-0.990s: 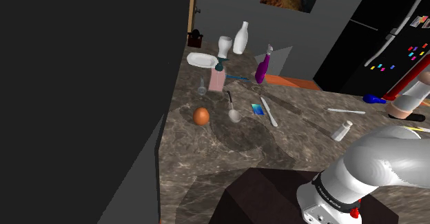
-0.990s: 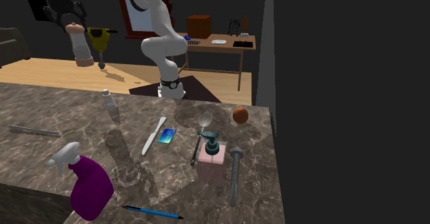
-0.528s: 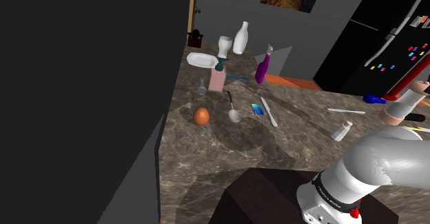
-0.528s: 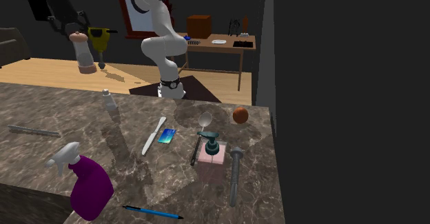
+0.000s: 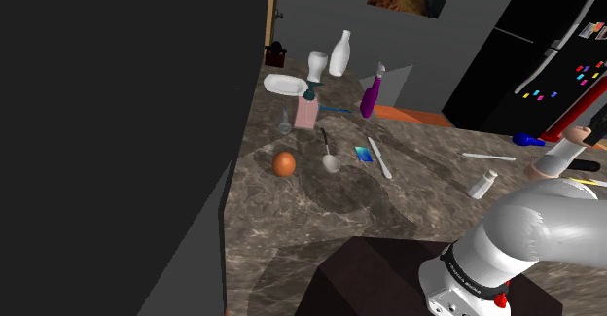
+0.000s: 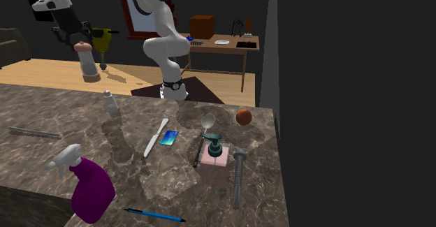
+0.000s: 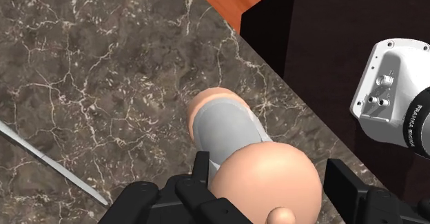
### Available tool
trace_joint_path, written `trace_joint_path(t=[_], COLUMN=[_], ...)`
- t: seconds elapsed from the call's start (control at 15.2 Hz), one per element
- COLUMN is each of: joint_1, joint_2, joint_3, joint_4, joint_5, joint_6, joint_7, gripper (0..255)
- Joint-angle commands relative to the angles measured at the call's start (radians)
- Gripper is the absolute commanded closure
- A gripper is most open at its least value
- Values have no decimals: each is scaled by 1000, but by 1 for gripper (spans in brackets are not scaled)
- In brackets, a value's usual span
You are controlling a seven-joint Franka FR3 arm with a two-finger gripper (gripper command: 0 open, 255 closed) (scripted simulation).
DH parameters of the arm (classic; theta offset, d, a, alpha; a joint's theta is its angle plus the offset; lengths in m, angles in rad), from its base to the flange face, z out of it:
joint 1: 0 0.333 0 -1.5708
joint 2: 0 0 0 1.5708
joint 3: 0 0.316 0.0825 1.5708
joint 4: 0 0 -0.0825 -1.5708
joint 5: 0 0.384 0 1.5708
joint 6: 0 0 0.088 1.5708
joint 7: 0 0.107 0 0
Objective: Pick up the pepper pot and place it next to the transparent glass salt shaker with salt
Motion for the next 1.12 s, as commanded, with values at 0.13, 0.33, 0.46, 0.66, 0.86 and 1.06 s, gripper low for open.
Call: trace_joint_path(t=[0.13,0.33,0.46,0.66,0.86,1.06], joint_1=[-13,-18,-21,-24,-27,-28], joint_2=[-21,-30,-36,-43,-48,-51], joint_3=[-22,-42,-57,-79,-104,-131], joint_4=[-59,-95,-119,-152,-184,-213], joint_5=[-24,-42,-54,-73,-93,-114], joint_6=[42,73,93,125,156,188], joint_7=[8,13,17,22,27,32], gripper=[255,255,255,255,255,255])
